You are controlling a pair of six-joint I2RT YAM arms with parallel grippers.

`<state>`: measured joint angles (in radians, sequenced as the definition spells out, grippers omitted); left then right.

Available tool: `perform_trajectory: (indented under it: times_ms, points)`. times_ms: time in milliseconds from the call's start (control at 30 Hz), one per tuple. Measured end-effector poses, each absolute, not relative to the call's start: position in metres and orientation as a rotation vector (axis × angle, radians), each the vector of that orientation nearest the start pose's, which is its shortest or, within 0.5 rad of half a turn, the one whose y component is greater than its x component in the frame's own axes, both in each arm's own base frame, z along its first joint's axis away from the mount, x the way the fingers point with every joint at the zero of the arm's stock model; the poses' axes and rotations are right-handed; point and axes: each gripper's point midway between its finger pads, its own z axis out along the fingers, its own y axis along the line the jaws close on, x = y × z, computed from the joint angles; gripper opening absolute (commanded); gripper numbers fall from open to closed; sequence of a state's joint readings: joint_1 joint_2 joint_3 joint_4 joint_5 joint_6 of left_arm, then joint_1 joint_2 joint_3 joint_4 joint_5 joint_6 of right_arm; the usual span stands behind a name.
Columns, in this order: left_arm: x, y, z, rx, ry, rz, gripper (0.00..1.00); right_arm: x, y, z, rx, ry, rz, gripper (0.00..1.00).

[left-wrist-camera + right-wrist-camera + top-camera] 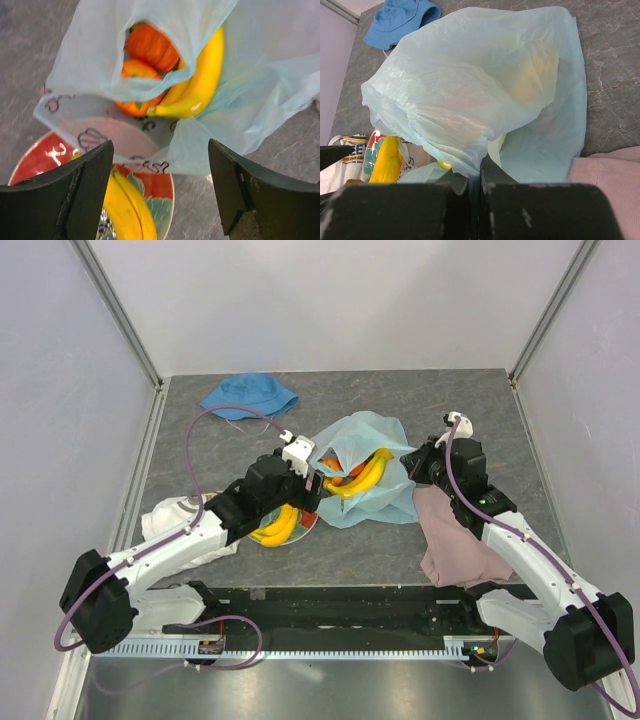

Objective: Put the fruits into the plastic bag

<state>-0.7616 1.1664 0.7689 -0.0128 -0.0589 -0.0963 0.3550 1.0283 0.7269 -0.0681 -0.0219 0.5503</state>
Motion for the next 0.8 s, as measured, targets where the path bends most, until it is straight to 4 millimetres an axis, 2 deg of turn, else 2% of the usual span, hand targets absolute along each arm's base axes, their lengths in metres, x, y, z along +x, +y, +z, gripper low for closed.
perform_trajectory:
  times_ms: [267,400,800]
  points:
    - [0.268,-0.218,0.139,0.491,2.123,-0.329,0.82,0.323,0.147,0.201,0.179,1.983,0.616,0.01]
    - [0.262,-0.206,0.127,0.452,2.178,-0.282,0.82,0.322,0.147,0.203,0.178,1.977,0.618,0.01]
    - [0.252,-0.189,0.106,0.382,2.283,-0.205,0.86,0.321,0.146,0.204,0.178,1.973,0.619,0.01]
